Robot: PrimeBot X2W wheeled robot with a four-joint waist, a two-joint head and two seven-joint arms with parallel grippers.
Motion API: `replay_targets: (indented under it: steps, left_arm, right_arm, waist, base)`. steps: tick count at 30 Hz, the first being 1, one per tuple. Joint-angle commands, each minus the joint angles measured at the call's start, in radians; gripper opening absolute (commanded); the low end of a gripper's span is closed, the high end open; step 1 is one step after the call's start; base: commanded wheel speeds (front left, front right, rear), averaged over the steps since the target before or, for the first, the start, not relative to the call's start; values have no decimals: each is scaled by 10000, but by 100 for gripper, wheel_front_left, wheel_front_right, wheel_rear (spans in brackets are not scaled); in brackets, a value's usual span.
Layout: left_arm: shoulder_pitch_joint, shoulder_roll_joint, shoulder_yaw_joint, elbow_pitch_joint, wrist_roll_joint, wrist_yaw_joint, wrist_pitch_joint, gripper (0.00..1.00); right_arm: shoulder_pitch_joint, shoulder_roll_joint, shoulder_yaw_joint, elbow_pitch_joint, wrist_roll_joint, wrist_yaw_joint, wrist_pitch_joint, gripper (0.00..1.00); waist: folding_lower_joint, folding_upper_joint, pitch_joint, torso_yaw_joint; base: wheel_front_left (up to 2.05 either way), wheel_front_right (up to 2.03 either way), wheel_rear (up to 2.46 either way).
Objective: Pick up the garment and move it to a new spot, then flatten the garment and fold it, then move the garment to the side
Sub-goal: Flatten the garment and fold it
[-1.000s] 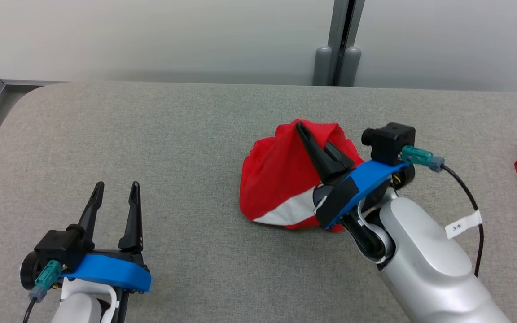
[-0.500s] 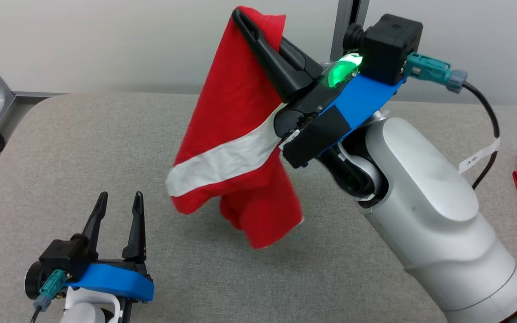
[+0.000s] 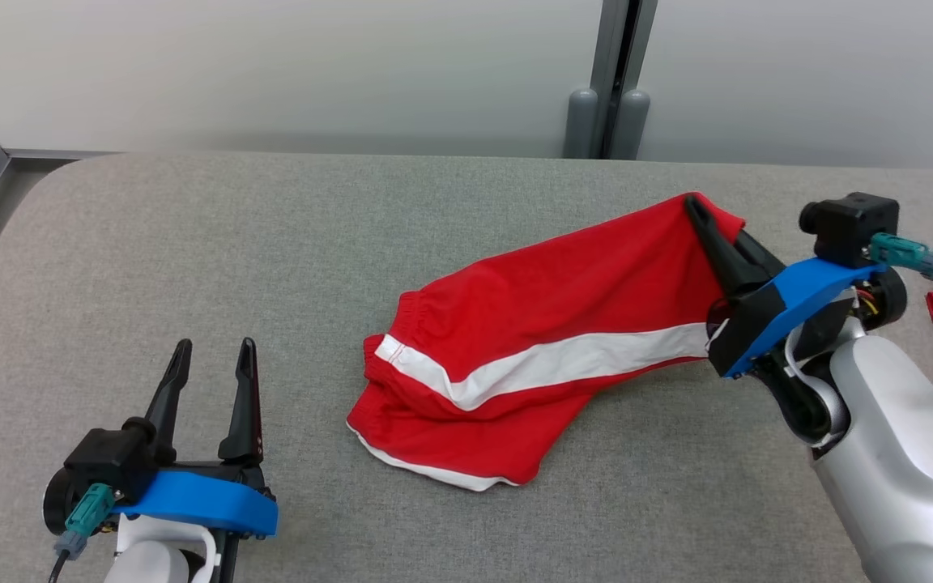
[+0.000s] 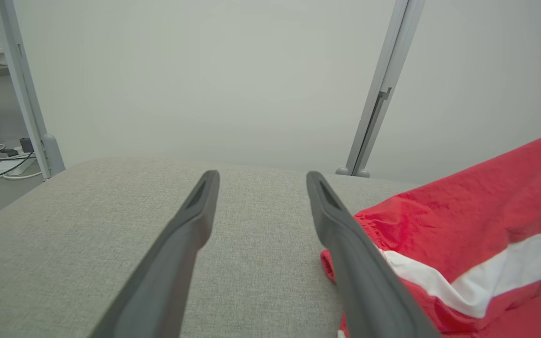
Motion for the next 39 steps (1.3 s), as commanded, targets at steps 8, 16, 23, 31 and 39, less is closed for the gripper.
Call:
replay_targets:
  steps: [8,16,23,31,39]
  left_arm:
    - [-588,-36,-107,-17,164,-111,-41,100]
    - [-843,-52,-169,70,249,-178,-41,100]
    - [-653,-83,-71,210,241,-175,-42,100]
    - [-286,-169,158,281,258,-132,-42,100]
    - [8,-226,260,461,279,-152,-42,100]
  right_arm:
    - [-616,224,-1458,1896,-780,1,-768,0]
    - [-1352,710,-1630,3939,-1088,1,-756,100]
    - [-708,339,-1204,4246,-706,1,-946,100]
    - [563,-7,-1167,3711,-603,1,-1780,100]
    - [2334,234,-2581,1842,-2210,1,-2690,100]
  waist:
    - [-1,0,607,15]
    - [-1,0,822,102]
    - [-1,0,471,-109]
    - [-1,0,-38,-442]
    - [-1,0,-295,-631]
  base:
    - [0,0,0]
    - [0,0,0]
    - [0,0,0]
    - [0,0,0]
    - [0,0,0]
